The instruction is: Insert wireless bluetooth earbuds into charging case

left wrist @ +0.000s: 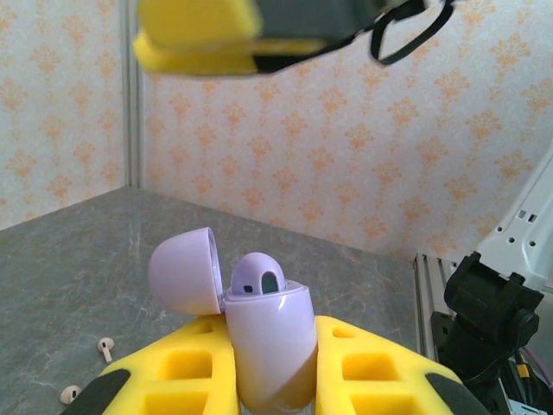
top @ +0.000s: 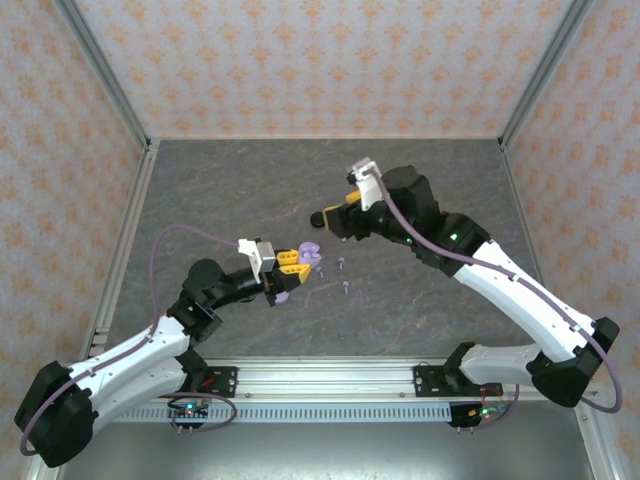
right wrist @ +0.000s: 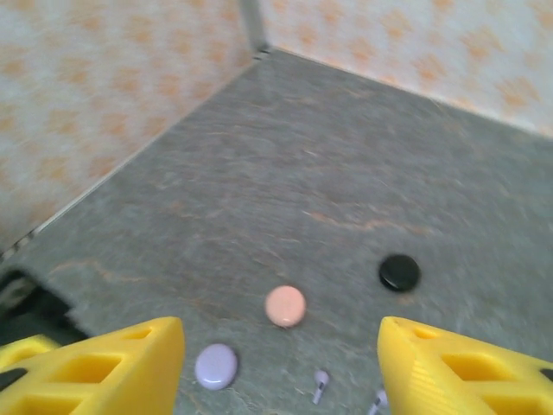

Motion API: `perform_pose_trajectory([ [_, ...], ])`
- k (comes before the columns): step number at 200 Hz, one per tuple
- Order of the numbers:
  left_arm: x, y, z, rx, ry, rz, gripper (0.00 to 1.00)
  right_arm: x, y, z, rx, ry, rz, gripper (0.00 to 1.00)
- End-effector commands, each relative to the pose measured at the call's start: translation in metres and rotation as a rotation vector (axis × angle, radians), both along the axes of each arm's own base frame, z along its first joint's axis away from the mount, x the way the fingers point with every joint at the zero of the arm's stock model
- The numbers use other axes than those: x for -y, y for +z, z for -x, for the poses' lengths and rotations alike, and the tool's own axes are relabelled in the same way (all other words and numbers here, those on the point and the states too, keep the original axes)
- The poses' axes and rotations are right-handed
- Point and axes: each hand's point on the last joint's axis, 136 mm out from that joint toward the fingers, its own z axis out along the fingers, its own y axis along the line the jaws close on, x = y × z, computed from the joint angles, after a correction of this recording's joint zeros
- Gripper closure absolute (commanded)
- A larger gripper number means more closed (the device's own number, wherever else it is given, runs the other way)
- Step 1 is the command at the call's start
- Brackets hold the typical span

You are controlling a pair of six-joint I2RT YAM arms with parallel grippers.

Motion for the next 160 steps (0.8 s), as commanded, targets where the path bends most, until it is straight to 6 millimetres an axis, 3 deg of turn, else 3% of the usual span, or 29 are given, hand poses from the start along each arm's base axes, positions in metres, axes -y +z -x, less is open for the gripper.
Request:
perform_pose_trajectory([
  [1,-0.002,0.033,0.007,0.102,-0.005,0.055,1.00,0.032,-0.057,-0.008,-0.242,-0.186,0.015,0.42],
  [30,-0.004,0.039,0.011,0.121,-0.006,0.066,1.00,0.050,-0.116,-0.011,-0.418,-0.306,0.054,0.43],
  [81,-0.004,0.041,0.012,0.129,-0.010,0.068,1.00,0.045,-0.213,0.004,-0.702,-0.335,0.226,0.53],
  [126,-0.004,0.039,0.013,0.131,-0.007,0.062,1.00,0.027,-0.261,0.015,-0.793,-0.307,0.334,0.55],
  [160,-0.005,0.037,0.012,0.129,-0.003,0.058,1.00,0.017,-0.284,0.019,-0.833,-0.299,0.375,0.57],
])
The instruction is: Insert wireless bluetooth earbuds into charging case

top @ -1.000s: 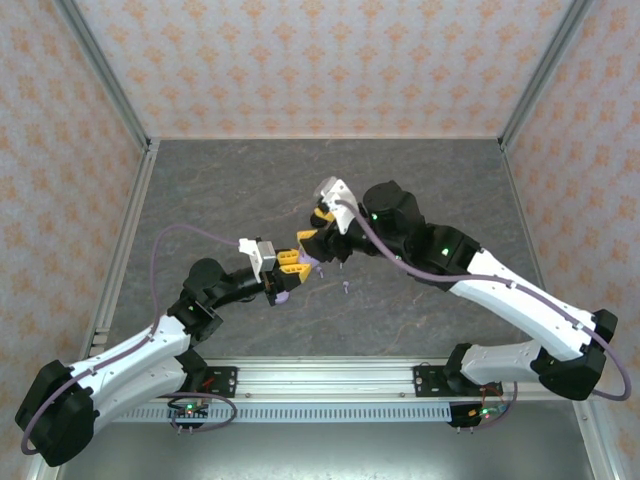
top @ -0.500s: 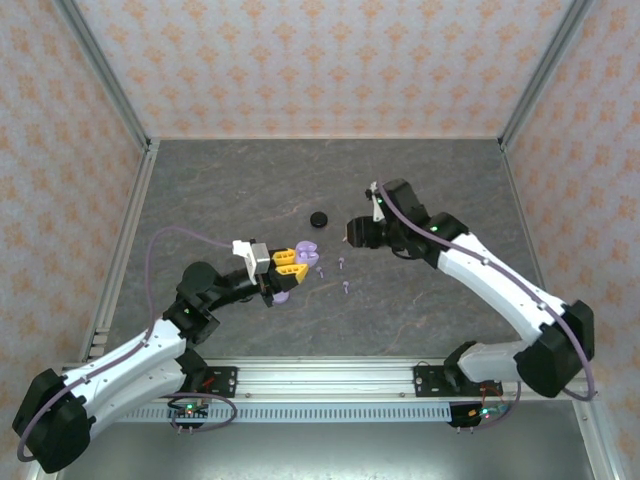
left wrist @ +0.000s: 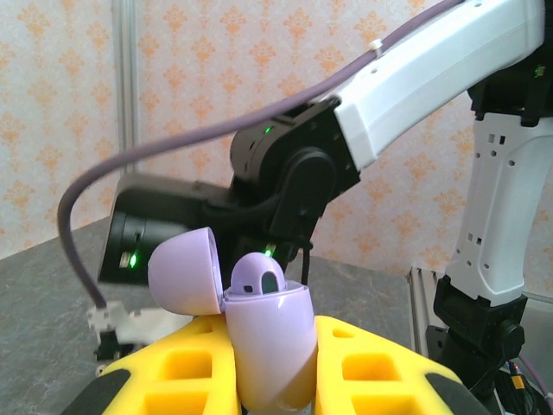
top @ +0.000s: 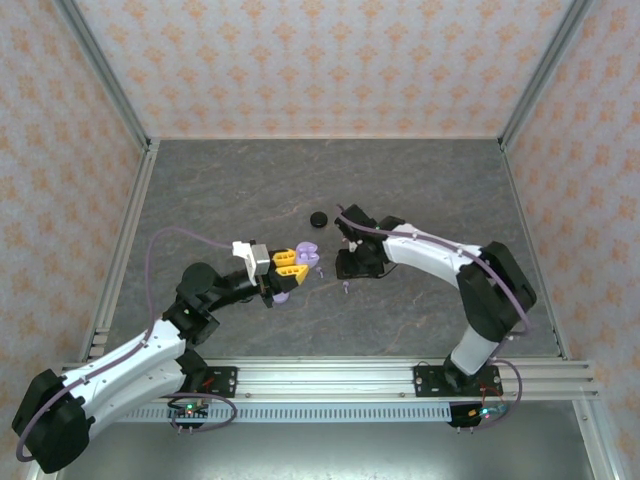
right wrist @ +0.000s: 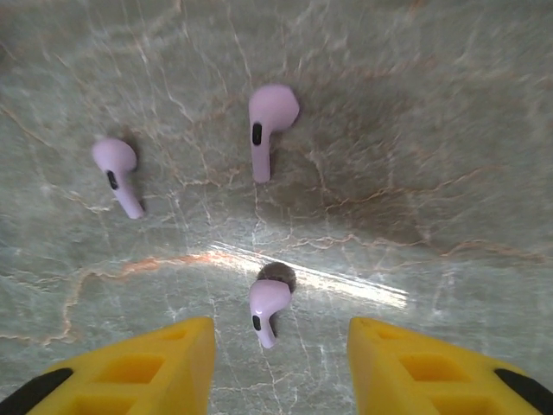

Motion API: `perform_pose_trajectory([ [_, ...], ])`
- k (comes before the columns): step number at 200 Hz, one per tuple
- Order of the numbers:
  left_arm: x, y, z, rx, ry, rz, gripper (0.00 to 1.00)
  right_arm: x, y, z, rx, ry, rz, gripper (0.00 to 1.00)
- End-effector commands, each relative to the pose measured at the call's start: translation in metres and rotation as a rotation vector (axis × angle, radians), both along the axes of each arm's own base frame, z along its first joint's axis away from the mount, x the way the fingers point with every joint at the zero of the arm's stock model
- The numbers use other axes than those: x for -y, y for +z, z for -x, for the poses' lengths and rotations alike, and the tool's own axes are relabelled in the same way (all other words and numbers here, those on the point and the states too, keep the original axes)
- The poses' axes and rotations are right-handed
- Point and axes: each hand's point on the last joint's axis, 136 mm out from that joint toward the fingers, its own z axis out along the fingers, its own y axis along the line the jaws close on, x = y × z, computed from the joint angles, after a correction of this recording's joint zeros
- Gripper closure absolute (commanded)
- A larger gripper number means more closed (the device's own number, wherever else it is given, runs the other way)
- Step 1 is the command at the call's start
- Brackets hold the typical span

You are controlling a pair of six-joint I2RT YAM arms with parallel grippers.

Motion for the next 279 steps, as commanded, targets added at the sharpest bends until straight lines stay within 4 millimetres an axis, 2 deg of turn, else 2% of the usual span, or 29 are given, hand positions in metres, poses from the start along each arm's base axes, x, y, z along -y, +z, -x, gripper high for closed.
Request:
perform_pose_trajectory([
  [1,-0.002,0.023,0.004,0.081,0.004,0.031,1.00,-0.007,-0.009,0.002,-0.026,-0.011,0.010,0.57],
  [41,-0.002,0.022,0.005,0.081,0.004,0.031,1.00,-0.014,-0.023,0.003,-0.052,0.001,0.019,0.62],
  [80,-0.004,0.021,0.006,0.081,0.011,0.030,1.00,-0.016,-0.028,0.000,-0.051,0.001,0.026,0.64],
  [139,-0.004,0.021,0.005,0.078,0.014,0.029,1.00,-0.019,-0.040,0.006,-0.089,0.015,0.032,0.71],
  [177,-0.004,0.021,0.005,0.079,0.016,0.030,1.00,-0.023,-0.036,0.008,-0.092,0.020,0.007,0.77],
  [208,-0.005,0.021,0.005,0.077,0.020,0.030,1.00,-0.020,-0.021,0.004,-0.045,0.014,0.003,0.78],
  [231,-0.005,0.023,0.004,0.080,0.022,0.035,1.00,-0.019,0.000,-0.001,0.018,0.008,-0.020,0.78],
  [261,-0.006,0.026,0.004,0.086,0.027,0.044,1.00,-0.018,0.043,-0.011,0.151,-0.003,-0.089,0.79],
  [279,-0.006,0.028,0.003,0.091,0.028,0.050,1.00,-0.015,0.079,-0.016,0.252,-0.024,-0.146,0.80],
])
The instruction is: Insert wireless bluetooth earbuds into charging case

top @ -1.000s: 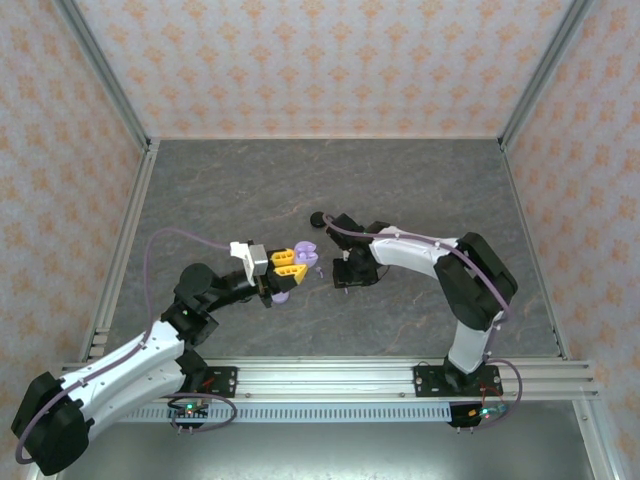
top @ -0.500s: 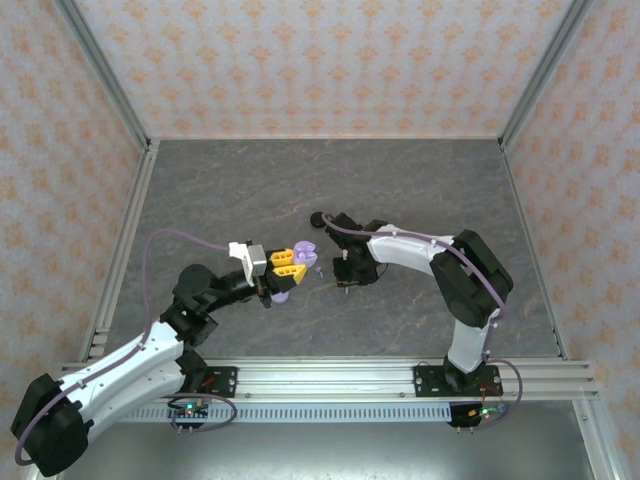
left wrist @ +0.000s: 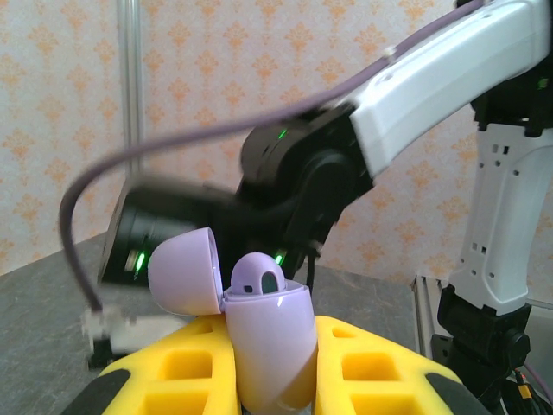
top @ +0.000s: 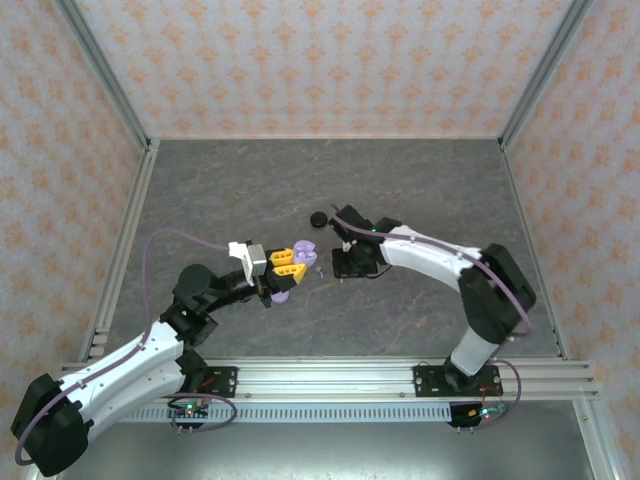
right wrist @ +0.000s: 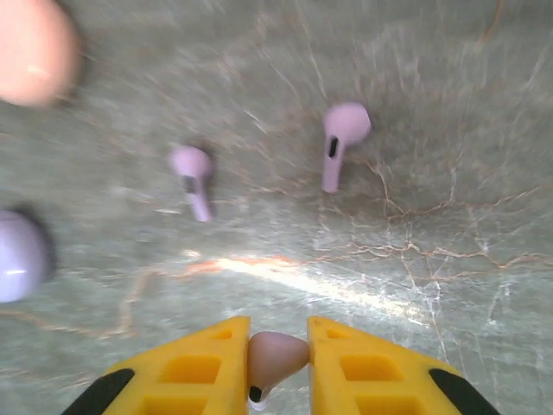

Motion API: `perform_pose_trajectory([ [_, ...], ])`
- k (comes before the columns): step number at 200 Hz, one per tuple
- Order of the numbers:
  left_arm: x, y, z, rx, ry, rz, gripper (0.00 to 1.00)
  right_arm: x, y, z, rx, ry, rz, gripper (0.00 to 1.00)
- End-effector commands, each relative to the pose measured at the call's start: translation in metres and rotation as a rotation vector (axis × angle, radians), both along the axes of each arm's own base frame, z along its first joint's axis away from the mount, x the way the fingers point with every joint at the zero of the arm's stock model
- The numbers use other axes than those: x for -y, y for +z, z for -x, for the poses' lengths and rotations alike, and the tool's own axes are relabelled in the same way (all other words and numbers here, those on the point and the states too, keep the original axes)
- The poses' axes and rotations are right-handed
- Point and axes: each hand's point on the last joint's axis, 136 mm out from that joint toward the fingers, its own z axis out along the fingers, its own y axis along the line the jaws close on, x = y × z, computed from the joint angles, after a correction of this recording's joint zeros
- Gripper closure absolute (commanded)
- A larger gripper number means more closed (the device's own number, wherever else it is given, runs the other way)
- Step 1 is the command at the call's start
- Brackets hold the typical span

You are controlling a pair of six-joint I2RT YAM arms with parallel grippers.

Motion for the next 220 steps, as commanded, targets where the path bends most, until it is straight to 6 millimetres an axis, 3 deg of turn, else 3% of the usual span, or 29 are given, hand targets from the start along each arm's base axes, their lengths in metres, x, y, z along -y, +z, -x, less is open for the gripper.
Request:
perform_pose_trajectory([
  [1,-0.002,0.021,0.001,0.068,0.019,0.036,1.00,0.006,0.050,-0.011,0.161,-0.039,-0.069,0.80],
  [40,-0.002,0.026,0.000,0.079,0.024,0.048,1.00,0.010,0.140,-0.009,0.370,-0.054,-0.256,0.80],
  [68,0.000,0.030,-0.001,0.085,0.021,0.050,1.00,0.007,0.202,0.004,0.487,-0.011,-0.431,0.80],
  [105,0.003,0.034,-0.003,0.086,0.014,0.054,1.00,-0.006,0.256,0.024,0.561,0.052,-0.657,0.80],
  [153,0.008,0.035,-0.005,0.082,0.005,0.052,1.00,-0.031,0.273,0.043,0.596,0.150,-0.751,0.80],
  [220,0.008,0.033,-0.009,0.070,0.024,0.044,1.00,-0.044,0.262,0.053,0.541,0.188,-0.782,0.80],
])
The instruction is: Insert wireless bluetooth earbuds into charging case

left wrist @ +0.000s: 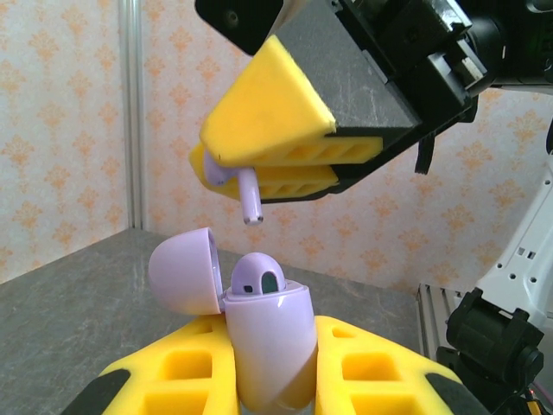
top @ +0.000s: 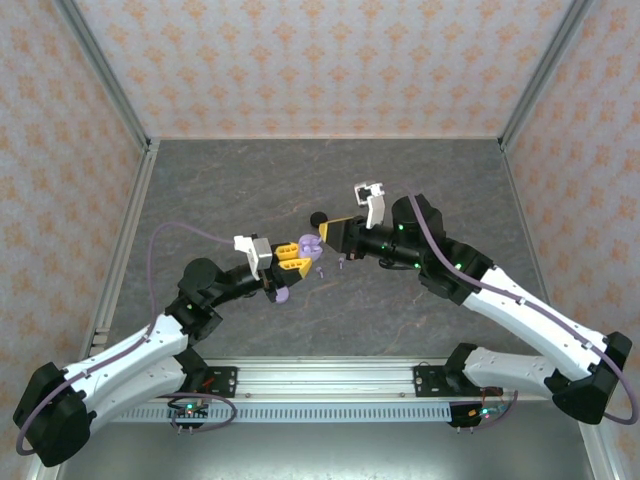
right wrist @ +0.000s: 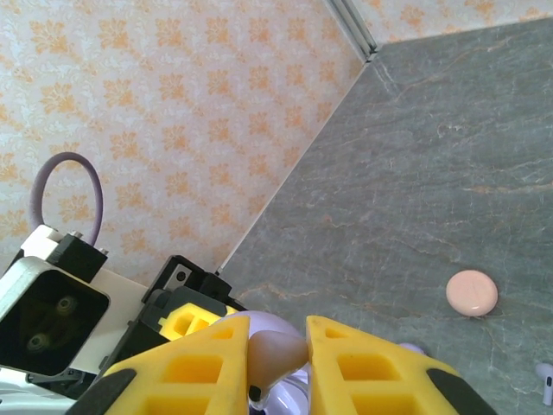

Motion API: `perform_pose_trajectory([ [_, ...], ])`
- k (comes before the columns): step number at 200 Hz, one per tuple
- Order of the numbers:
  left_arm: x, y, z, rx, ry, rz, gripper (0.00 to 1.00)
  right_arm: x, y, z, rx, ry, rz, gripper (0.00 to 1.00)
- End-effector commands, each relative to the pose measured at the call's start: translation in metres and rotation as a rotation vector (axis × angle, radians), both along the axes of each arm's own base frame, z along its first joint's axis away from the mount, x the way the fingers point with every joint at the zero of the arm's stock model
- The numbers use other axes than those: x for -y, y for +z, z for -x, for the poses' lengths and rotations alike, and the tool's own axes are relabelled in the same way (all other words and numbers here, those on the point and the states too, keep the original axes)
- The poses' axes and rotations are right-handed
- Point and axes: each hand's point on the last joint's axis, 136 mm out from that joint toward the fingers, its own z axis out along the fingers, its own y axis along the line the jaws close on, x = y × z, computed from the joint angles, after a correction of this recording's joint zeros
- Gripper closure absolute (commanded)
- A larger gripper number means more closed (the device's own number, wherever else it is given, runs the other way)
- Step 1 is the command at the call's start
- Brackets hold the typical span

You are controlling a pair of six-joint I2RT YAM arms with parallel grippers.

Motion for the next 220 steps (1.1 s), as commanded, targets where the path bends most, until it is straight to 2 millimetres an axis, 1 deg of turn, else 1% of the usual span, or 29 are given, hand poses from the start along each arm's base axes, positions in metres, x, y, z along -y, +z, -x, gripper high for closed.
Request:
perform_pose_trajectory([
  [1,-0.001,0.024,0.000,0.070,0.020,0.039,1.00,-0.006,0.006,0.005,0.005,0.033,-0.043,0.80],
  [56,-0.001,0.025,-0.001,0.068,0.023,0.044,1.00,-0.014,-0.001,0.014,0.004,0.074,-0.028,0.80],
  [93,0.000,0.025,0.000,0.067,0.020,0.045,1.00,-0.015,-0.010,0.011,-0.008,0.065,-0.002,0.80],
  [143,0.001,0.024,0.000,0.066,0.017,0.042,1.00,-0.015,-0.009,0.009,0.005,0.052,0.001,0.80],
  [172,0.001,0.024,0.000,0.068,0.017,0.043,1.00,-0.015,-0.017,0.012,-0.009,0.071,0.027,0.80],
  [220,0.001,0.024,0.001,0.068,0.016,0.044,1.00,-0.009,-0.029,0.013,-0.015,0.060,0.083,0.80],
])
